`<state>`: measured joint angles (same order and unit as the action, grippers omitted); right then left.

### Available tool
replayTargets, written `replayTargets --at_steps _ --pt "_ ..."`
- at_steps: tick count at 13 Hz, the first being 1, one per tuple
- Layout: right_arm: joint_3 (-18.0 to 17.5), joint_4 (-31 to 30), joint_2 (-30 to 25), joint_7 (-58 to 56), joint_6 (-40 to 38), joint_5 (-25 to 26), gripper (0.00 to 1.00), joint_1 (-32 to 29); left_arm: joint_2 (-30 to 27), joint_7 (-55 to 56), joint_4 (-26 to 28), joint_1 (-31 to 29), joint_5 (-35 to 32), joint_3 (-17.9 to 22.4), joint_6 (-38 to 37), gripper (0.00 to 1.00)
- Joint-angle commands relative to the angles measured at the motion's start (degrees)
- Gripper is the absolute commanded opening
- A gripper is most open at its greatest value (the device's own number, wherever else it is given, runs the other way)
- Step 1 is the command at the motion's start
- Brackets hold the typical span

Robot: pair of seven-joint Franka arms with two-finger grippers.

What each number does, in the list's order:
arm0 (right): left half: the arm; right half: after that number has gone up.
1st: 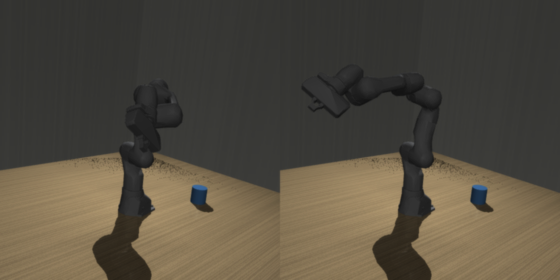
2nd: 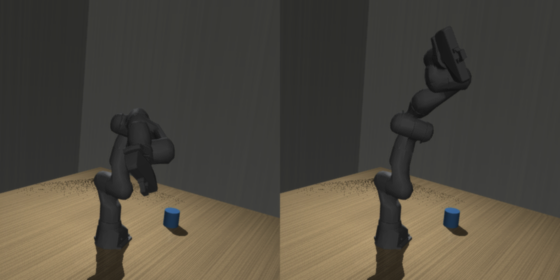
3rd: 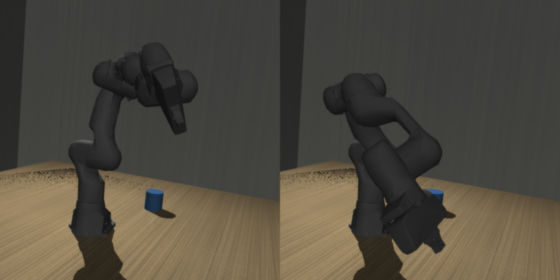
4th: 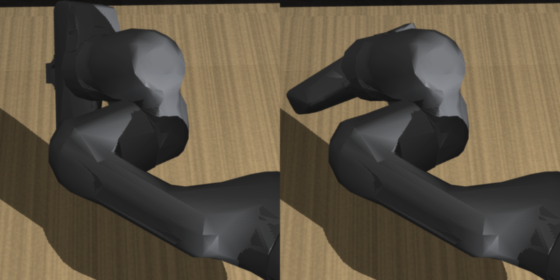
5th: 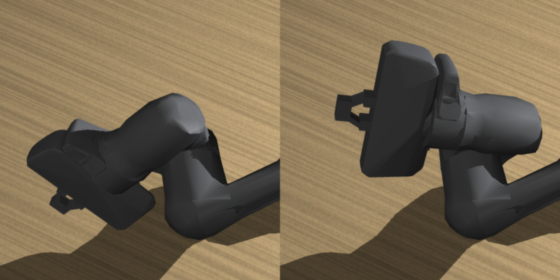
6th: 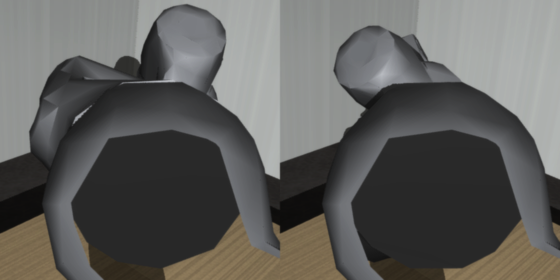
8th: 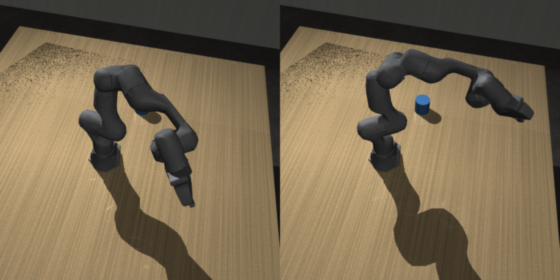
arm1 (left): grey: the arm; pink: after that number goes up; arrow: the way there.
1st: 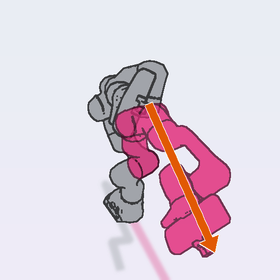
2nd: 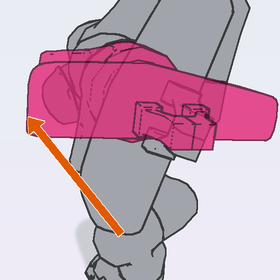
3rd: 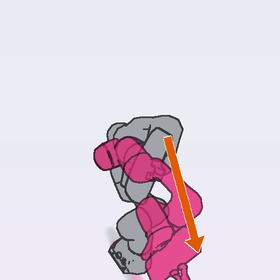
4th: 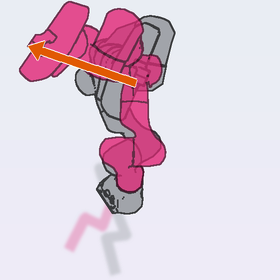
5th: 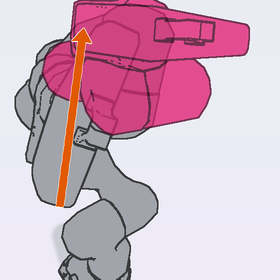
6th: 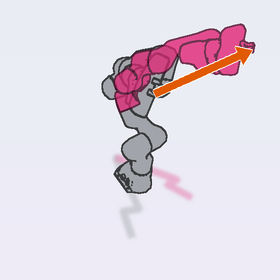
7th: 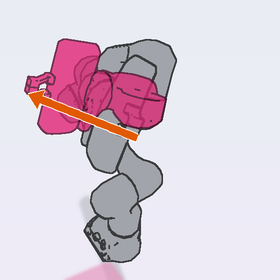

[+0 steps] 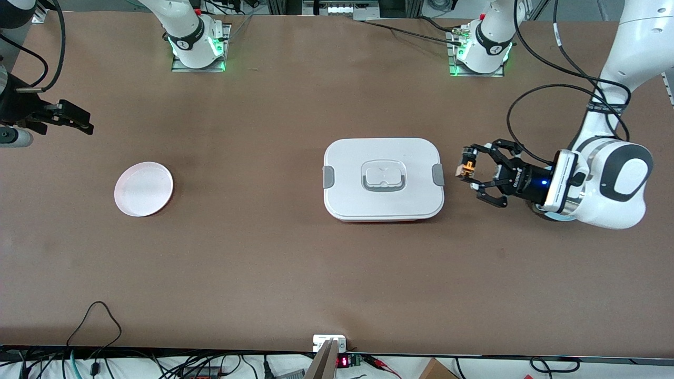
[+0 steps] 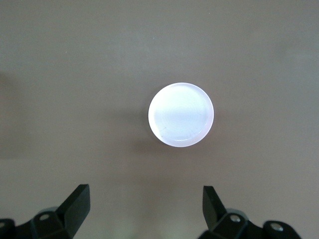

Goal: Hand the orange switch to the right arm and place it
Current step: 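Lift the switch with the left gripper and carry it above the box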

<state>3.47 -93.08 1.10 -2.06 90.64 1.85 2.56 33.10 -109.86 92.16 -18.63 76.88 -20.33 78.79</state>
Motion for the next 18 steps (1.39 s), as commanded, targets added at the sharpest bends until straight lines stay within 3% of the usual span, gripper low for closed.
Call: replayTargets --at_steps 1,4,5,7,9,13,15,18 --pt "-0.1 1.3 0.5 -0.8 -0.6 -0.8 1.0 -0.2 -5.6 6.0 -0.1 -0.1 3.6 -4.9 8.1 0.0" --pt "-0.4 1.1 0.4 -0.5 -1.5 -1.2 1.0 0.3 -11.7 14.8 0.4 -0.2 3.5 -9.2 15.6 0.0" --pt "-0.4 1.1 0.3 -0.7 -3.5 -4.2 1.0 0.9 -14.0 17.6 0.9 -0.2 3.5 -10.1 16.9 0.0" --pt "-0.3 1.2 0.4 -0.3 -6.7 -11.8 1.0 1.2 -19.5 22.7 3.6 -0.1 3.5 -11.0 18.3 0.0" --pt "-0.3 1.2 0.8 -0.5 -6.3 -18.8 1.0 1.1 -20.1 22.9 4.9 -1.0 3.6 -14.7 18.3 0.0" --pt "-0.3 1.2 4.1 -1.3 -5.5 -33.7 1.0 1.5 -20.3 20.0 5.4 -2.4 6.3 -14.9 18.1 0.0" --pt "-0.3 1.2 5.3 -1.3 -5.1 -42.1 1.0 2.3 -20.4 13.7 8.9 -3.0 11.5 -14.9 17.7 0.0" --pt "-0.4 0.4 7.1 -1.2 -4.2 -52.3 1.0 3.5 -20.6 12.3 9.8 -3.0 12.5 -15.0 17.4 0.0"
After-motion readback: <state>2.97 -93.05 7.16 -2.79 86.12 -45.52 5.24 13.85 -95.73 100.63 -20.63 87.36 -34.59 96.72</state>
